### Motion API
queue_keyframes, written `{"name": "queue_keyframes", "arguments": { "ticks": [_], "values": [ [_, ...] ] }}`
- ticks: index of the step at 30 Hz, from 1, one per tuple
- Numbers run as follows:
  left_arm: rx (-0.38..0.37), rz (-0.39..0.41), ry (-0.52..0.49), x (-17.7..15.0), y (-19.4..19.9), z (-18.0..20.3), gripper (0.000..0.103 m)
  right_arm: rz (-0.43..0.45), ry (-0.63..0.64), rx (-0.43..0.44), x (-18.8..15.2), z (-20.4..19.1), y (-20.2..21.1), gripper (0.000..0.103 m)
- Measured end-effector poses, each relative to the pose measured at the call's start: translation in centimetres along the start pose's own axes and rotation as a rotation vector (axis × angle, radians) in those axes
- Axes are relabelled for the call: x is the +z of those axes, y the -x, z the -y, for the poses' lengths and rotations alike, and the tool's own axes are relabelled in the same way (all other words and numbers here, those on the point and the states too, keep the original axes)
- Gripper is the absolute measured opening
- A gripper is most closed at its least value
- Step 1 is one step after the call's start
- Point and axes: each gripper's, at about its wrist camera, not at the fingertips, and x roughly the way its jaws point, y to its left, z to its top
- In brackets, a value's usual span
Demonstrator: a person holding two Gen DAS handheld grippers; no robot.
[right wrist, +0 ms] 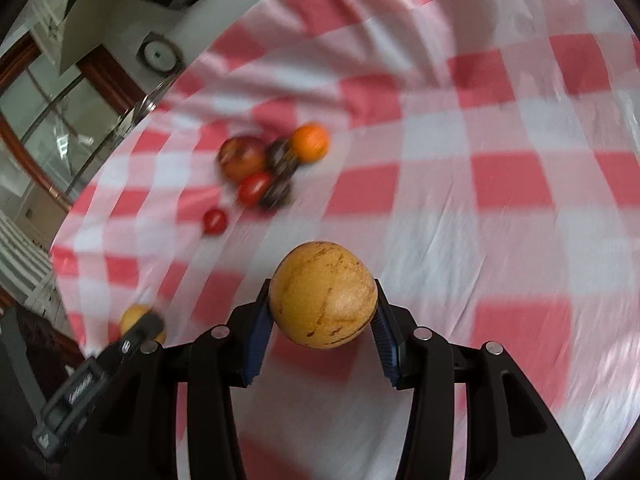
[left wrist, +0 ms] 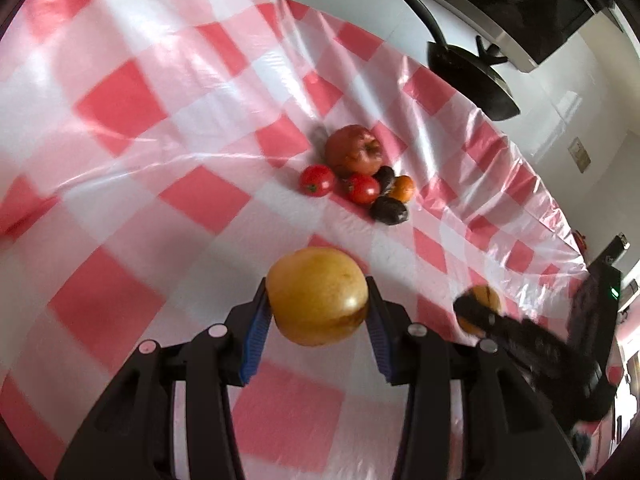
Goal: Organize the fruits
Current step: 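Carry both yellow fruits to the white box and open both tools to release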
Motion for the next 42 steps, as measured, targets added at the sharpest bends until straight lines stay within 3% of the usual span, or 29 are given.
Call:
{"name": "queue_keyframes", "arguments": {
  "ticks": [6,14,33,42],
  "values": [
    [0.091,0.018,-0.030,-2.7,4.0,-1.0,0.045,-0.030,0.134,-0.073,-4.9,-4.9,1.3,0.046],
    [0.136,0.003,-0.113,-5.2,8.1,-2.3,0.045,-0.035,0.287,-0.092,-10.5,-9.8,3.2,0.046],
    [0.183,0.091,-0.172,-8.4,18.0,-8.0,0.045,-0.058,0.493,-0.015,-18.9,-17.5,5.5,0.046],
    [0.234,0.123,-0.176,-10.6,22.7,-11.8,0.045,-0.085,0.639,0.073,-23.1,-22.5,5.9,0.046]
  ]
}}
